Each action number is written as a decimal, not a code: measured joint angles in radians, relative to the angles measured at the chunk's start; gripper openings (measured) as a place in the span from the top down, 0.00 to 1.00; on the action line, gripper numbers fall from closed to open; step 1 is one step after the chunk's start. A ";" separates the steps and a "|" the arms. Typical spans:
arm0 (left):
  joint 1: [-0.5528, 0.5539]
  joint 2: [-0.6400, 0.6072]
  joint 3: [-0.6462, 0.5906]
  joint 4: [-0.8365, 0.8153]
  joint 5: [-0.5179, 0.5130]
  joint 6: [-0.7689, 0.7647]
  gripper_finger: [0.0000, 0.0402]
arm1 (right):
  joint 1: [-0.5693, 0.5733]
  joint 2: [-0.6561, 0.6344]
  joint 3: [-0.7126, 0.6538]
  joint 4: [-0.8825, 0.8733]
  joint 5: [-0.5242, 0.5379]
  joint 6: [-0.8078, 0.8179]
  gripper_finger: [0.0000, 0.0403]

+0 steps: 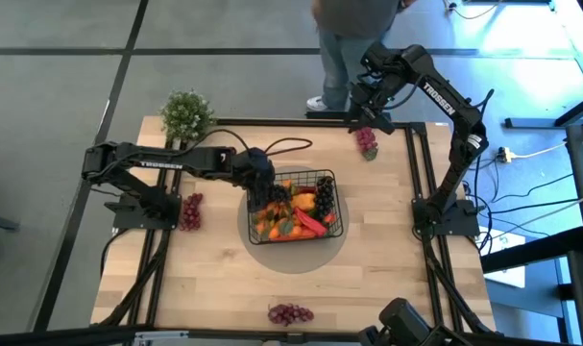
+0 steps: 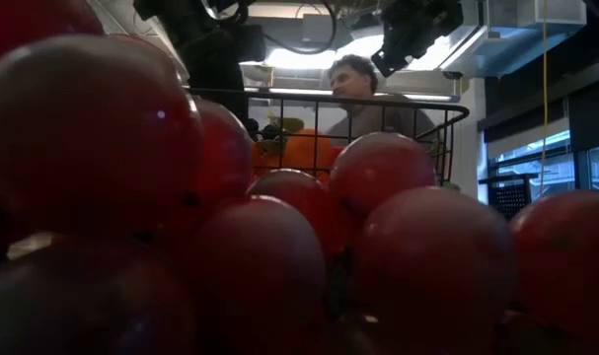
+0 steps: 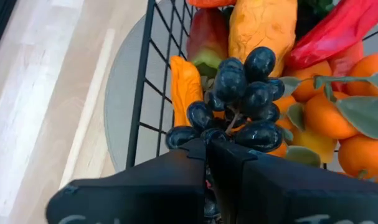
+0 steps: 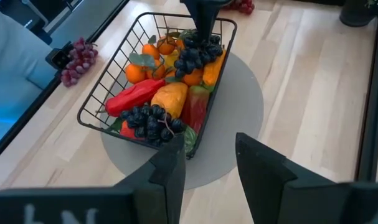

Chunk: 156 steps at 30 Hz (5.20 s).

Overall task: Build produce basket
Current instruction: Put the dark blue grape into the basket, then put the top right purple grape into the basket

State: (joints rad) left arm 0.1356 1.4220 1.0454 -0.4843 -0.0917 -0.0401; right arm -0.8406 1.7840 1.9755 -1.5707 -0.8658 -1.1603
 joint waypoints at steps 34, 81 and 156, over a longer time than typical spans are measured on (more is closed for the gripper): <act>0.002 -0.132 0.000 -0.067 -0.070 -0.111 0.82 | -0.012 -0.029 -0.002 0.000 0.036 0.001 0.68; 0.490 -0.241 0.000 -0.050 -0.078 -0.106 0.82 | -0.181 -0.496 -0.691 0.845 0.600 1.444 0.68; 0.538 -0.240 0.000 -0.032 0.172 0.077 0.82 | -0.147 0.063 -0.691 0.751 0.960 1.646 0.68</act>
State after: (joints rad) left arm 0.6739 1.1816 1.0454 -0.5159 0.0799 0.0365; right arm -0.9874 1.8465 1.2842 -0.8196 0.0938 0.4854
